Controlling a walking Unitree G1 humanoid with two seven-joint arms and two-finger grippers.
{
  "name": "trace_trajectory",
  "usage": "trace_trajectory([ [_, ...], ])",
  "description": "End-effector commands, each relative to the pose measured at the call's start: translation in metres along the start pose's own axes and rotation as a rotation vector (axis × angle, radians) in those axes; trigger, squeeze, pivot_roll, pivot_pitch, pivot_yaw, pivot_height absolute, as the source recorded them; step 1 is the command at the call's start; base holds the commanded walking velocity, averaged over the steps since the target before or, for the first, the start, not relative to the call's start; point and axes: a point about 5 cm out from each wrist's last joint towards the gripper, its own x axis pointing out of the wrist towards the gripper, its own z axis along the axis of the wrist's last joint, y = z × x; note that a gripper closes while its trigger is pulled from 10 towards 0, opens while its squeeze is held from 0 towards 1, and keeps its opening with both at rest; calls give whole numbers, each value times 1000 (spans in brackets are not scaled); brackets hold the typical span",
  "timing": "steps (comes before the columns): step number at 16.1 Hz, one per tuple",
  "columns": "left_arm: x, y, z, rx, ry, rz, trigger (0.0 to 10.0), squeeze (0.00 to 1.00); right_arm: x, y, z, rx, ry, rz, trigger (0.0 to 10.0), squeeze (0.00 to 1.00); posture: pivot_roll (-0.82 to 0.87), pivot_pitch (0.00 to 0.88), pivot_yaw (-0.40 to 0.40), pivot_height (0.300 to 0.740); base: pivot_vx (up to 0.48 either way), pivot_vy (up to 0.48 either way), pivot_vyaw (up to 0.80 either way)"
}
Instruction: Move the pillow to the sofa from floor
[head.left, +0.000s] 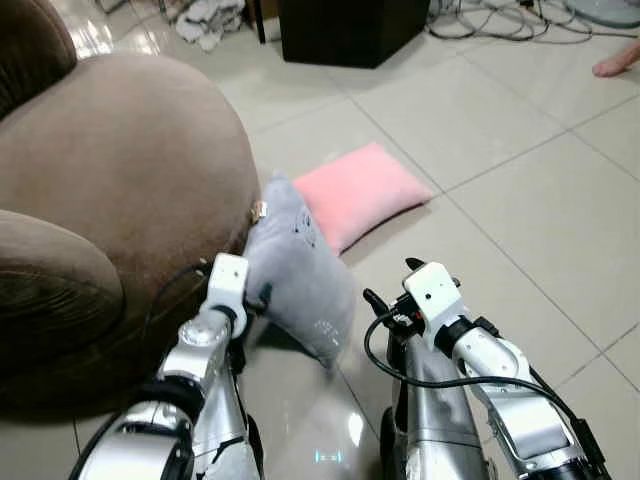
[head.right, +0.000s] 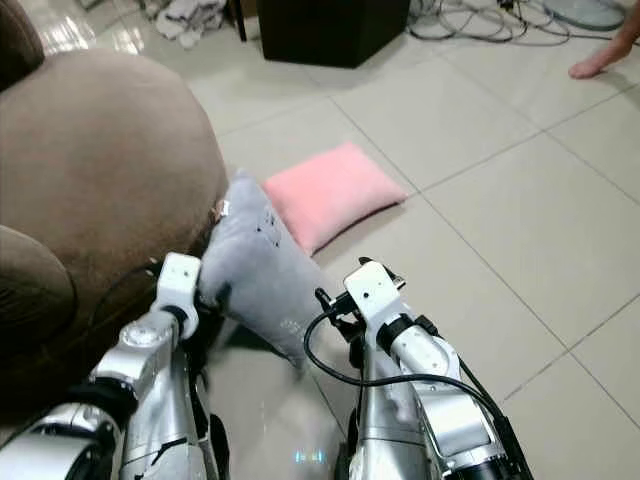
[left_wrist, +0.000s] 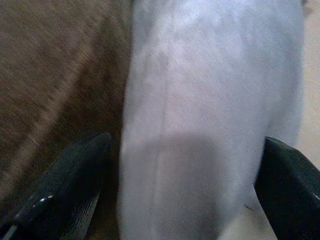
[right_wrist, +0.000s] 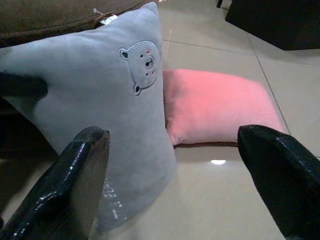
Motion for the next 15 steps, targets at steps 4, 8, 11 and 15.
trace_trajectory([
  [4, -1, 15, -2, -3, -9, 90, 10000, 0, -9, 16, 3, -17, -24, 72, 10000, 0, -82, 306, 32, 485, 0, 0, 0],
  [8, 0, 16, -1, -16, -17, 78, 10000, 0, -14, 16, 8, -23, -40, 103, 10000, 0, -92, 324, 21, 485, 0, 0, 0],
  [11, 4, 5, 9, -97, -65, -14, 0, 0, -13, 12, 11, -25, -50, 115, 10000, 0, -90, 330, 17, 485, 0, 0, 0],
  [15, 4, 6, 10, -123, -81, -18, 0, 0, -14, 14, 12, -20, -64, 145, 10000, 0, -84, 324, 18, 485, 0, 0, 0],
])
